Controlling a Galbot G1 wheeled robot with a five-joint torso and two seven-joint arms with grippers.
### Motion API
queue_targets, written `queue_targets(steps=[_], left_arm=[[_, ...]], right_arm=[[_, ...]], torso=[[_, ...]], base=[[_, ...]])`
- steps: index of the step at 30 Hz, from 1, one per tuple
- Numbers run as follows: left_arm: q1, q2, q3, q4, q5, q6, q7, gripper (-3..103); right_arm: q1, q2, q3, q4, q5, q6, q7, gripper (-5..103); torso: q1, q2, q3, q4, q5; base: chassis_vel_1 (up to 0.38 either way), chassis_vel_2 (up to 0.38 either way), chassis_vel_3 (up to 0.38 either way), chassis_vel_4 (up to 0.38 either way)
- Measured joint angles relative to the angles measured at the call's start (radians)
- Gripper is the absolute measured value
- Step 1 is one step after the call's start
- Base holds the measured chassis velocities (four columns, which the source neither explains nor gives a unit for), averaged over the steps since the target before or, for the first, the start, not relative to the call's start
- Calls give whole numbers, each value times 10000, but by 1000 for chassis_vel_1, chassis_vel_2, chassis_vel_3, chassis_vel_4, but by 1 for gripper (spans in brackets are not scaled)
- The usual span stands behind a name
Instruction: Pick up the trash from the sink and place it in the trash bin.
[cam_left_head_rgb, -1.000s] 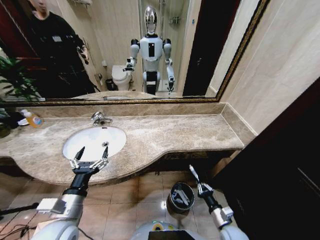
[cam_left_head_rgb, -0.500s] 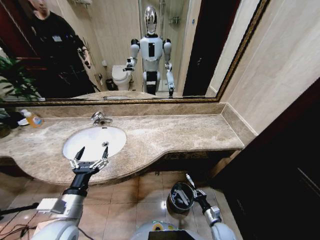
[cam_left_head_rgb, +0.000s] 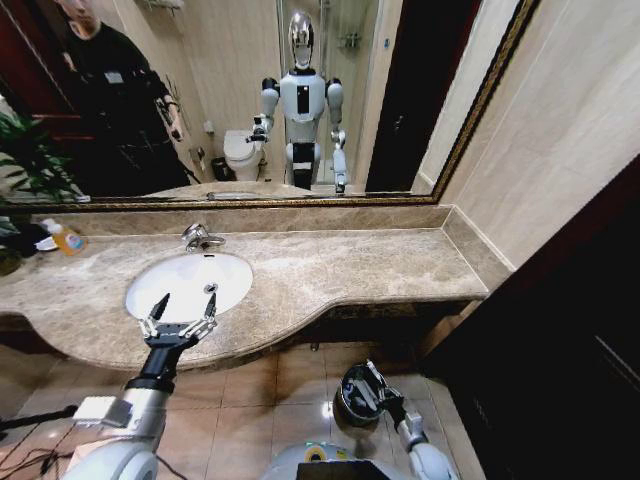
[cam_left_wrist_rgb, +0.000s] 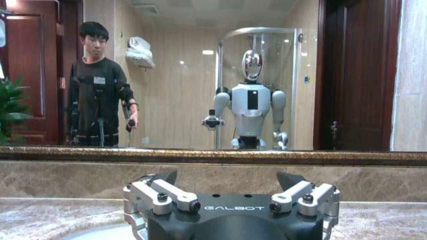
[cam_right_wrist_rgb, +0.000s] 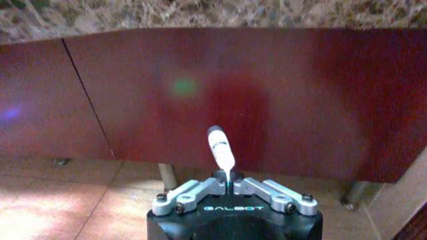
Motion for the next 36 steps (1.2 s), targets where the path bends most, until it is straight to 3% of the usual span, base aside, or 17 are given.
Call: queue_targets(steps=[11,13,16,21,25,27,29,33,36], left_arm=[[0,0,0,0,0,0,0,100],[0,0,0,0,0,0,0,100],[0,0,0,0,0,0,0,100],[0,0,0,0,0,0,0,100],[0,0,0,0,0,0,0,100],[0,0,0,0,0,0,0,100],[0,0,0,0,0,0,0,100],[0,0,0,0,0,0,0,100],[0,0,0,0,0,0,0,100]], right_arm=[[224,64,-322,-63,20,-566,750,-2],[215,65,-350,-35,12,-583,779,3],[194,82,-408,-29,-109,-594,836,19],[159,87,-463,11,-185,-581,867,30],[141,97,-481,83,-235,-560,899,51],[133,97,-488,107,-237,-554,903,51],[105,100,-492,154,-236,-550,907,62],[86,99,-492,185,-230,-545,909,73],[60,98,-491,220,-202,-535,912,90]], torso=[[0,0,0,-1,0],[0,0,0,0,-1],[0,0,0,0,0],[0,0,0,-1,0],[0,0,0,-1,0],[0,0,0,0,0],[0,0,0,0,0],[0,0,0,0,0],[0,0,0,0,0]], base=[[0,0,0,0],[0,0,0,0],[0,0,0,0],[0,0,0,0],[0,0,0,0],[0,0,0,0],[0,0,0,0],[0,0,0,0],[0,0,0,0]])
